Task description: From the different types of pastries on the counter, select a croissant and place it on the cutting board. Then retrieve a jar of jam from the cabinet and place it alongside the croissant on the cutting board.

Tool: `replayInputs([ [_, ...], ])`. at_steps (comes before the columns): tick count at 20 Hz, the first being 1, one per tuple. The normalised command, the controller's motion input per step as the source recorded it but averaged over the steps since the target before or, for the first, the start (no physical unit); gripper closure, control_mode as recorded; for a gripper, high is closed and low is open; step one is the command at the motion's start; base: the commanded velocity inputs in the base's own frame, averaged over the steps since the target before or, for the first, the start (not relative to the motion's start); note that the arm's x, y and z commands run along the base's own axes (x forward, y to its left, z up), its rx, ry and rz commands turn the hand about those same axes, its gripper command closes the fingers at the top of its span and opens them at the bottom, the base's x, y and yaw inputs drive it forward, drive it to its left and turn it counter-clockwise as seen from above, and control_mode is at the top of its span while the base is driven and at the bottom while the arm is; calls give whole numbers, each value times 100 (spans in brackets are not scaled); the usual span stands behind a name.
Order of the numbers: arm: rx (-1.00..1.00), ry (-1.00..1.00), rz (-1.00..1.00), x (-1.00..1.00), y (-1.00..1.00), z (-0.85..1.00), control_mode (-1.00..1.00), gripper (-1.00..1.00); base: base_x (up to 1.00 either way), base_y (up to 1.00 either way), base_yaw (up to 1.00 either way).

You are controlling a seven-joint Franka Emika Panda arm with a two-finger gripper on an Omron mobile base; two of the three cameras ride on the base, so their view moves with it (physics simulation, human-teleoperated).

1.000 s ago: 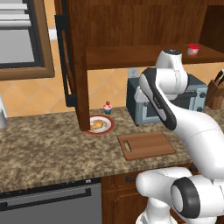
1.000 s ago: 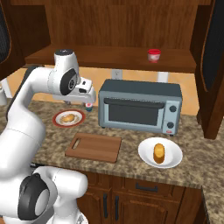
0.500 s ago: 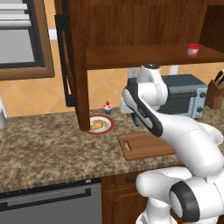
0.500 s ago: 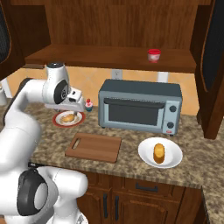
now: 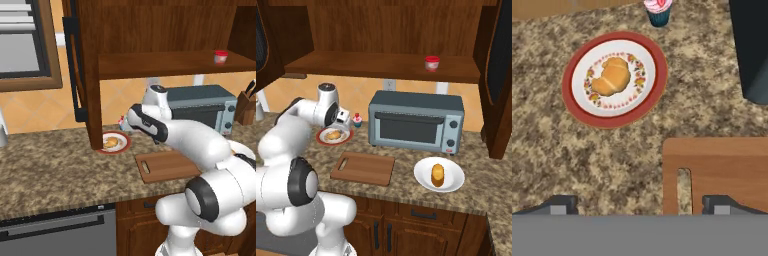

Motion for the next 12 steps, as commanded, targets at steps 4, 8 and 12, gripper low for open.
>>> replayInputs([
  [4, -51, -1, -16, 45, 90, -2, -100, -100, 0, 0, 0],
  [8, -17, 4, -6, 26, 26, -3, -100, -100, 0, 0, 0],
  [12, 11, 0, 0, 2, 0, 0, -100, -100, 0, 0, 0],
])
